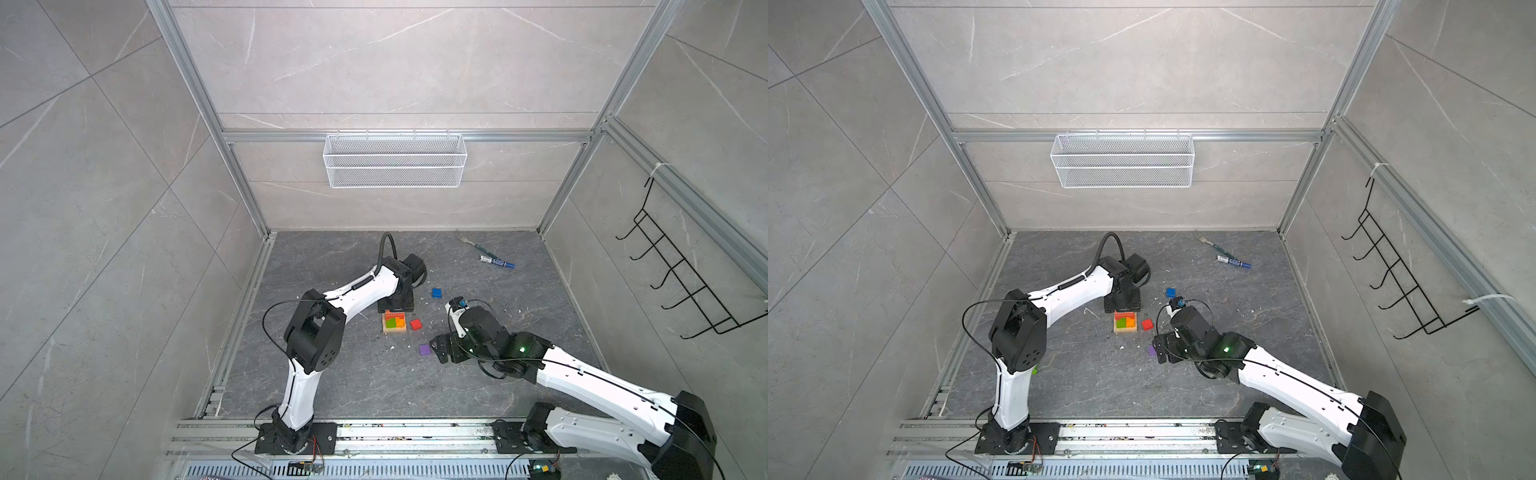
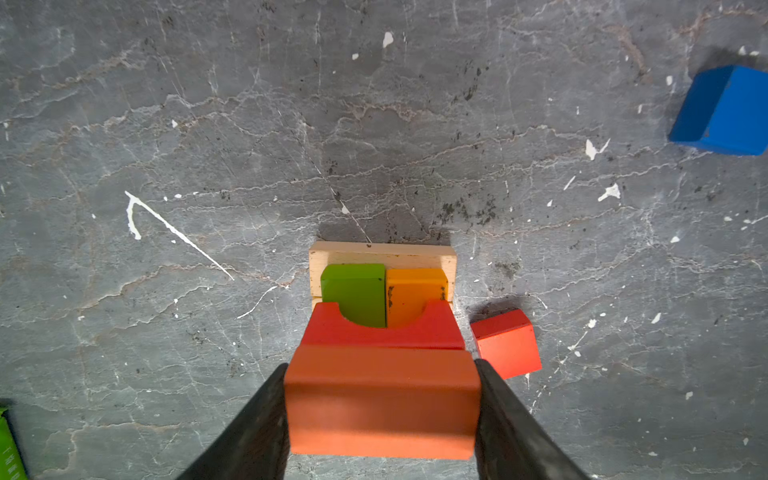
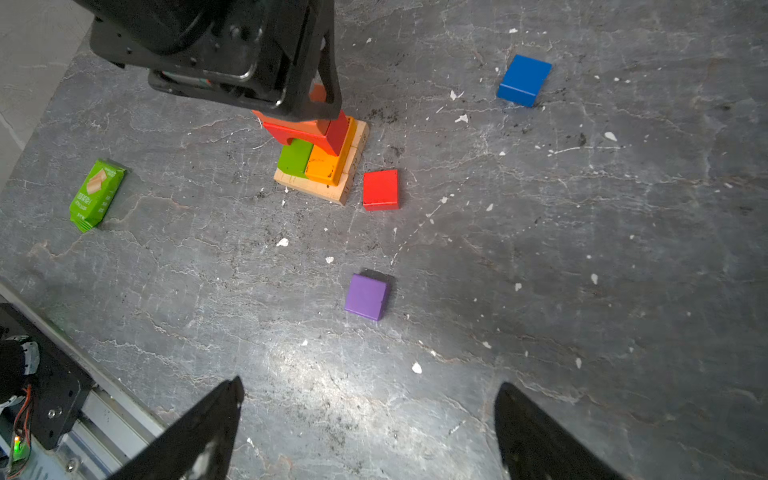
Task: Build the wood block tower
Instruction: 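Lower the orange bar onto the red arch with the left gripper, then release the orange bar with the left gripper while the right gripper approaches the purple cube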
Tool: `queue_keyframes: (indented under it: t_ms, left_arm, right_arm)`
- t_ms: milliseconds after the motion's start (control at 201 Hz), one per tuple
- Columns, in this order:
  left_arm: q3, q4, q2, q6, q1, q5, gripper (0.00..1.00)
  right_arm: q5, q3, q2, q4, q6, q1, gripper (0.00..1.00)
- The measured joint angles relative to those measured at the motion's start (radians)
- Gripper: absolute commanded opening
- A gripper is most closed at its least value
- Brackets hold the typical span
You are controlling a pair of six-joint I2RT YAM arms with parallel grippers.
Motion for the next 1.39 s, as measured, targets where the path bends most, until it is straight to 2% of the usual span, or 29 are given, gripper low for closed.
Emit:
queue_keyframes:
  t_ms: [503, 792, 1394]
  left_arm:
    - [0.000, 0.001, 0.003, 0.000, 0.000, 0.000, 0.78]
    - [0.000, 0.000, 0.014, 0.000, -0.006, 0.001, 0.99]
    - [0.071, -0.013, -0.006, 0.026, -0.006, 0.004, 1.00]
  right_arm:
    - [0.000, -0.001, 0.000, 0.000, 0.000, 0.000, 0.95]
    - [0.000, -0.001, 0.000, 0.000, 0.000, 0.000, 0.95]
    - [0.006, 0.000, 0.004, -0.005, 0.000, 0.000, 0.95]
